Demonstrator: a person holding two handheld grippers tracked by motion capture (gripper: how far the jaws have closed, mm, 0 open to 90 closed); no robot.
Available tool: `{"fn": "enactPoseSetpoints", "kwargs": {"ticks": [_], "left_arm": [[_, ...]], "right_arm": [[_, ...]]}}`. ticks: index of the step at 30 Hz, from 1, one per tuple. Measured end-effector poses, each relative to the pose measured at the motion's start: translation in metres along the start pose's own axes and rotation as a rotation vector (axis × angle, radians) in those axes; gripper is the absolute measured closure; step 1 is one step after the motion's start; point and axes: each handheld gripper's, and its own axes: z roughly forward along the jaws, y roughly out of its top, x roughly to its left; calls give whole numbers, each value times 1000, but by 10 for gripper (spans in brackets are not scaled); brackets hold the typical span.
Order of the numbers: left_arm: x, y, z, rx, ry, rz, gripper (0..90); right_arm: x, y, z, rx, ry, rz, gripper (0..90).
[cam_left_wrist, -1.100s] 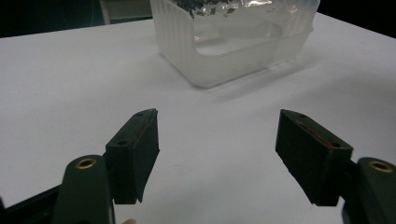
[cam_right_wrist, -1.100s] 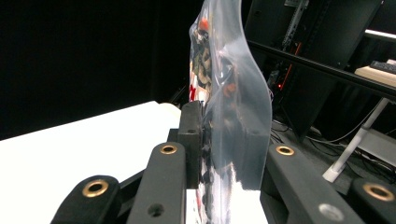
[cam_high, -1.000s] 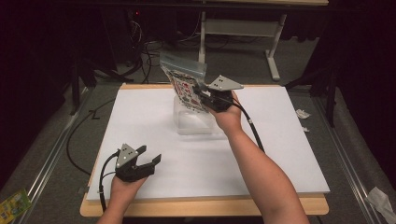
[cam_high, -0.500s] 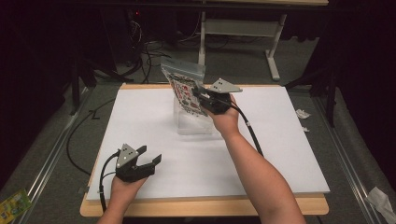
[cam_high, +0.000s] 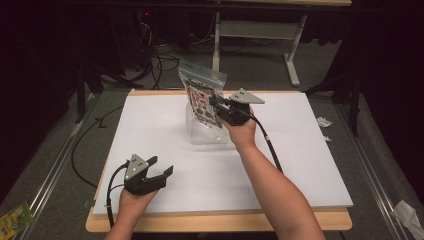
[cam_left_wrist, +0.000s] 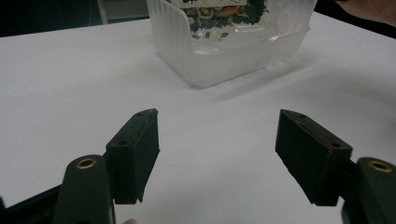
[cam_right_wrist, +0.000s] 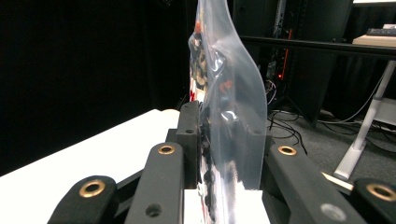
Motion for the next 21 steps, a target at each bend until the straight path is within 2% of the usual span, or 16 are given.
{"fn": "enactPoseSetpoints", "kwargs": {"ticks": [4,6,10,13,17,21], "left_arm": [[0,0,0,2,-2,2,309],[-1,0,0,2,-1,2,309],[-1,0,0,2,0,1,309],[0,0,0,3,-1,0,309],[-1,0,-1,1,-1,0,309],[-1,0,0,1,-2,-1,309]], "right_arm": [[-1,-5,-2,-3,-10,-14,755],[-2,-6,-4,1,-7,-8,755],[1,-6,-4,8,4,-31,755],[3,-7,-4,12,6,-21,753],[0,-10,-5,5,3,35,750],[-1,-11,-6,12,1,44,747]]}}
